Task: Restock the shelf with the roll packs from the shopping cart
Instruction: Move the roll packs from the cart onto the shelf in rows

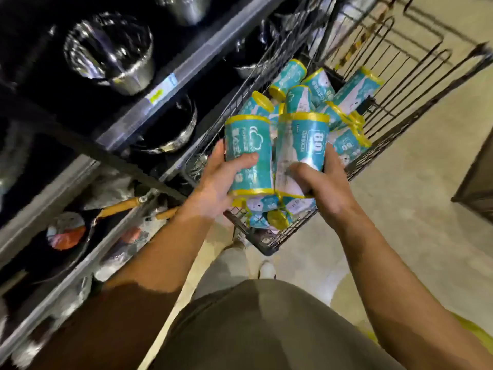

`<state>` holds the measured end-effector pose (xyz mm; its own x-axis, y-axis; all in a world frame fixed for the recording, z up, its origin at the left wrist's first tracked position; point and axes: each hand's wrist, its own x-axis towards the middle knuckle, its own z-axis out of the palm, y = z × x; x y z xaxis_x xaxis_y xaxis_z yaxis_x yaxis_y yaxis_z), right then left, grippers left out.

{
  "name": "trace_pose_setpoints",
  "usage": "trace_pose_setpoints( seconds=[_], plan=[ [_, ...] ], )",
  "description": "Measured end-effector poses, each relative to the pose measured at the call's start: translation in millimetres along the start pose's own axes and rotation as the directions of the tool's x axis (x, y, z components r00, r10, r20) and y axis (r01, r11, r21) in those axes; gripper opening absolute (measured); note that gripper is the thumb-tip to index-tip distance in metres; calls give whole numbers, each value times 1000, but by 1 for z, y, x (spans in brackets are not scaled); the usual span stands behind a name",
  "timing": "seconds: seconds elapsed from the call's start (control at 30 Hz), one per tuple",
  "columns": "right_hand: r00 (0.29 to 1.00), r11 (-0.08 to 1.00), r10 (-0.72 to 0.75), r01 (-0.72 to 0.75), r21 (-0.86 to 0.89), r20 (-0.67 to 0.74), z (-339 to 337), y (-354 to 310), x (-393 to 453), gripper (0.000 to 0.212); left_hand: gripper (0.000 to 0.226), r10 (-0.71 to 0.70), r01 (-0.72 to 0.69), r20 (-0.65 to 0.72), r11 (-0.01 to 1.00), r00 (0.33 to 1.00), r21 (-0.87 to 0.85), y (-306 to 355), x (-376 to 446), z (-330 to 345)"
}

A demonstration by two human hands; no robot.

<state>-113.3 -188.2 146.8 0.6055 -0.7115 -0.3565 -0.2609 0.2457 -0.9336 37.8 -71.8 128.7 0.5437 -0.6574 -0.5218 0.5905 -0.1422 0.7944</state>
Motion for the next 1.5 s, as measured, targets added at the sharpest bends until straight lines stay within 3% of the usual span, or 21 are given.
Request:
trace_pose_setpoints(
  seconds=[0.2,0.37,0.67,0.87,0.97,1.17,1.4,1.5],
  plan=[
    [963,986,-162,169,-11,215,40,-23,-49,54,85,285,-258,-146,950,947,177,27,-103,-20],
    [911,965,-255,263,18,324,91,-46,-80,61,72,503,-385,-321,847,802,366,46,-176,-53],
    [781,914,-369,402,46,504,198,-87,-114,59,79,653,-400,-581,757,486,516,80,-257,-155],
    [668,800,-510,599,14,542,286,-121,-124,47,56,707,-381,-584,707,398,596,123,-281,-228],
    [639,748,-562,664,-8,525,328,-137,-120,47,60,762,-354,-541,646,356,677,150,-276,-265],
    [655,717,-619,697,-30,434,396,-159,-90,48,82,798,-420,-475,601,371,680,199,-250,-325],
    [680,704,-650,707,-67,337,462,-173,-54,68,87,814,-424,-383,561,436,711,239,-211,-374],
    [694,714,-638,696,-82,334,480,-166,-41,65,82,809,-439,-344,559,477,704,247,-194,-391]
  ],
)
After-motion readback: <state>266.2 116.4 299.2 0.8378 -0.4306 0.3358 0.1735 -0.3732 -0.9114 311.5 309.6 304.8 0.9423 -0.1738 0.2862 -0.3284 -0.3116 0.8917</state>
